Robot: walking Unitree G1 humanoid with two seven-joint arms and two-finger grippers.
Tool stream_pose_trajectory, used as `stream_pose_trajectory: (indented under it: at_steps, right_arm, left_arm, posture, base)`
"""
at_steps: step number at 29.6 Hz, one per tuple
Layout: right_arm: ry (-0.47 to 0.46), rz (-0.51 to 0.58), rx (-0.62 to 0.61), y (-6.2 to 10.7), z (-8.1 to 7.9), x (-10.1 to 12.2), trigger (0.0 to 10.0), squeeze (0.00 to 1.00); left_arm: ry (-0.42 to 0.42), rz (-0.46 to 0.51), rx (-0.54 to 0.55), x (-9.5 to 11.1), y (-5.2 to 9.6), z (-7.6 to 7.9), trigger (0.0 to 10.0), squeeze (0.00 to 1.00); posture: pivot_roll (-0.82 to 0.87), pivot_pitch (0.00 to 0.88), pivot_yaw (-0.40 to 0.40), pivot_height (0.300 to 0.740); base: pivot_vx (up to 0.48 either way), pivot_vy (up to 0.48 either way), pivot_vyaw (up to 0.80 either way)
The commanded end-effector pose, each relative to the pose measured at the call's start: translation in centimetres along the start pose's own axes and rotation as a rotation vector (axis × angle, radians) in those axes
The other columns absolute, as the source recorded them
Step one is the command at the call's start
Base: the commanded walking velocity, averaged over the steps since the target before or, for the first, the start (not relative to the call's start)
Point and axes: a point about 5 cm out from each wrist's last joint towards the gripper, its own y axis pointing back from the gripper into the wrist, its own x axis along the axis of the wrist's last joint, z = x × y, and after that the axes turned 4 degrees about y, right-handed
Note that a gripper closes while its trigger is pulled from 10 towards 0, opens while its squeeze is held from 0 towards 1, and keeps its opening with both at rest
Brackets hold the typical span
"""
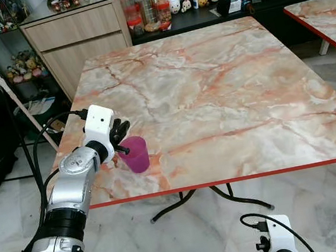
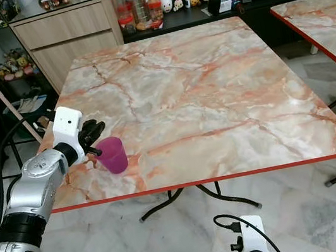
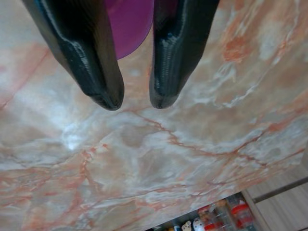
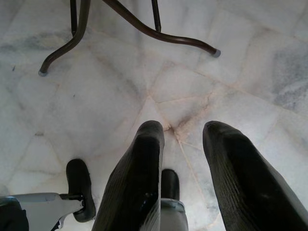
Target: Setting the table
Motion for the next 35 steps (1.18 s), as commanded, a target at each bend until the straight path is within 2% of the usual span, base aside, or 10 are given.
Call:
stream_pose_trajectory:
  at_steps: [1,8,9,13,14,21,25,27,35]
  right_arm:
    - [-0.011,-0.007,0.006,0.0,-0.4,-0.1,10.0,0.0]
    - [-0.012,-0.007,0.007,0.0,-0.5,-0.2,10.0,0.0]
    - [-0.012,-0.008,0.006,0.1,-0.4,-0.2,10.0,0.0]
    - [-0.012,-0.01,0.004,0.1,-0.4,-0.3,10.0,0.0]
    - [-0.011,-0.01,0.005,0.1,-0.4,-0.3,10.0,0.0]
    - [-0.011,-0.007,0.007,0.0,-0.4,-0.1,10.0,0.0]
    - [-0.011,-0.005,0.008,0.0,-0.4,-0.1,10.0,0.0]
    - [-0.01,-0.005,0.008,0.0,-0.4,0.0,10.0,0.0]
    - [-0.007,-0.002,0.01,0.0,-0.4,0.1,10.0,0.0]
  left_arm:
    - [-0.04,-0.027,-0.005,-0.2,0.1,-0.4,10.0,0.0]
    - [-0.037,-0.02,-0.012,-0.2,0.1,-0.4,10.0,0.0]
    - [-0.035,-0.022,-0.015,-0.2,0.1,-0.4,10.0,1.0]
    - [-0.044,-0.033,-0.033,-0.5,0.3,-0.2,10.0,1.0]
    - [-0.053,-0.041,-0.043,-0.6,0.3,-0.1,10.0,0.0]
    - [-0.083,-0.062,-0.062,-0.9,0.6,-0.2,10.0,0.0]
    - [-0.02,0.005,0.03,-1.2,0.8,-0.7,10.0,0.0]
    - [-0.006,0.005,0.045,-1.5,1.0,-0.7,10.0,0.0]
    - [-0.032,-0.076,0.02,-2.5,1.2,-0.9,10.0,0.0]
  posture:
    - [0.02,0.0,0.112,0.74]
    - [0.02,0.0,0.112,0.74]
    - [0.02,0.0,0.111,0.74]
    - [0.02,0.0,0.11,0.74]
    - [0.02,0.0,0.11,0.74]
    - [0.02,0.0,0.11,0.74]
    - [0.02,0.0,0.106,0.74]
    - [0.02,0.0,0.106,0.74]
    - [0.03,0.0,0.105,0.74]
  base:
    - [0.0,0.0,0.0]
    - [0.0,0.0,0.0]
    - [0.0,0.0,0.0]
    - [0.0,0.0,0.0]
    - [0.0,0.0,0.0]
    - [0.0,0.0,0.0]
    - [0.0,0.0,0.0]
    - [0.0,0.0,0.0]
    - [0.0,0.0,0.0]
